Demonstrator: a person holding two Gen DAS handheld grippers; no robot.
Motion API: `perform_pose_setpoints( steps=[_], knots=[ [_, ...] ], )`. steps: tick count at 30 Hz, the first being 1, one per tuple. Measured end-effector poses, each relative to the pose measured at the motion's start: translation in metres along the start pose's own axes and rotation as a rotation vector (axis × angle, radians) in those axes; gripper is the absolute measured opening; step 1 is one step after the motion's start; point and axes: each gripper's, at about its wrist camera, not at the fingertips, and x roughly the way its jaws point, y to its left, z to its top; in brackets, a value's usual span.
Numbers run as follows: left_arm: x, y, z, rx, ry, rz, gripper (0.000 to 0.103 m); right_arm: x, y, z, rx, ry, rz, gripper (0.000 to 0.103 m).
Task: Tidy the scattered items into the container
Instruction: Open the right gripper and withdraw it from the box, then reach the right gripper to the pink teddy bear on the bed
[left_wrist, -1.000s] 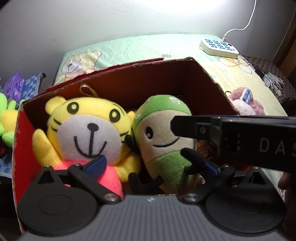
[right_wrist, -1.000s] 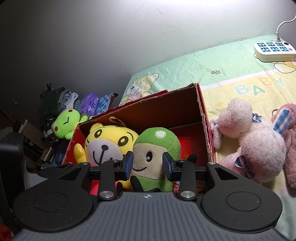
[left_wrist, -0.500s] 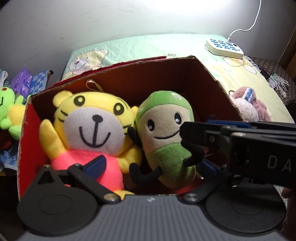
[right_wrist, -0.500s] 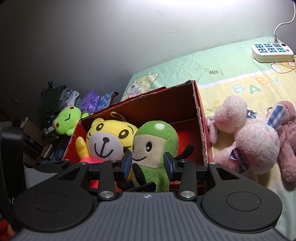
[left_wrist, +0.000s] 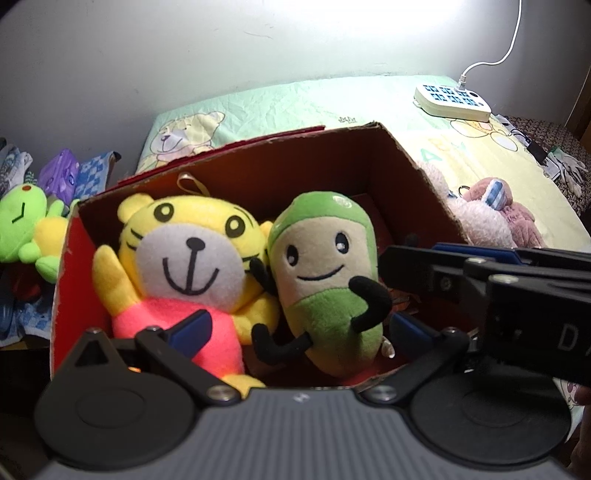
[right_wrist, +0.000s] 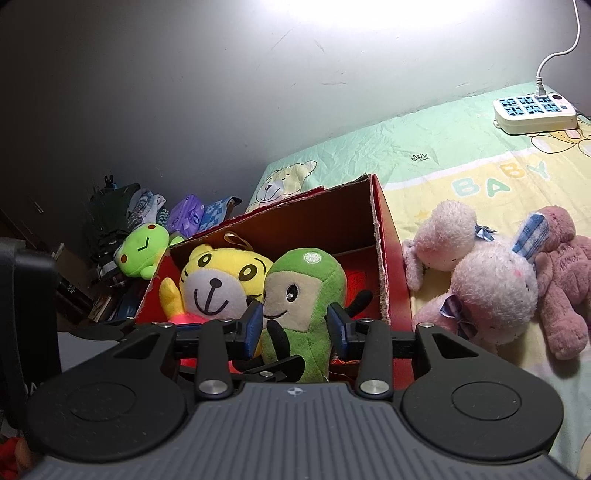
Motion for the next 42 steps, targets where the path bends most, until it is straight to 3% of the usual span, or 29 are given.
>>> perform_pose_setpoints(
  steps=[16,21,25,28,30,37,42],
  knots=[
    [-0.003,-0.009,-0.002,-0.065,0.012,0.106,0.103,-0.014,-0.021,0.0,-0.011,0.001,0.038,0.041],
    [-0.01,-0.017,-0.004,-0.054,-0.003,0.147,0.103,-0.019,-0.031,-0.001,0.0,-0.005,0.088,0.041],
    [-0.017,-0.024,0.0,-0.067,-0.002,0.119,0.103,-0.028,-0.037,-0.003,-0.026,-0.041,0.138,0.043],
    [-0.021,-0.033,0.001,-0.062,-0.016,0.136,0.103,-0.036,-0.044,-0.001,-0.04,-0.065,0.173,0.052],
    [-0.022,-0.038,0.003,-0.06,-0.017,0.145,0.103,-0.04,-0.048,0.001,-0.049,-0.069,0.188,0.052],
    [-0.026,-0.056,0.008,-0.074,-0.019,0.16,0.103,-0.051,-0.071,0.008,-0.035,-0.069,0.182,0.051],
    [-0.04,-0.072,0.012,-0.073,-0.084,0.13,0.103,-0.064,-0.107,0.009,0.007,-0.059,0.139,0.051]
  ],
)
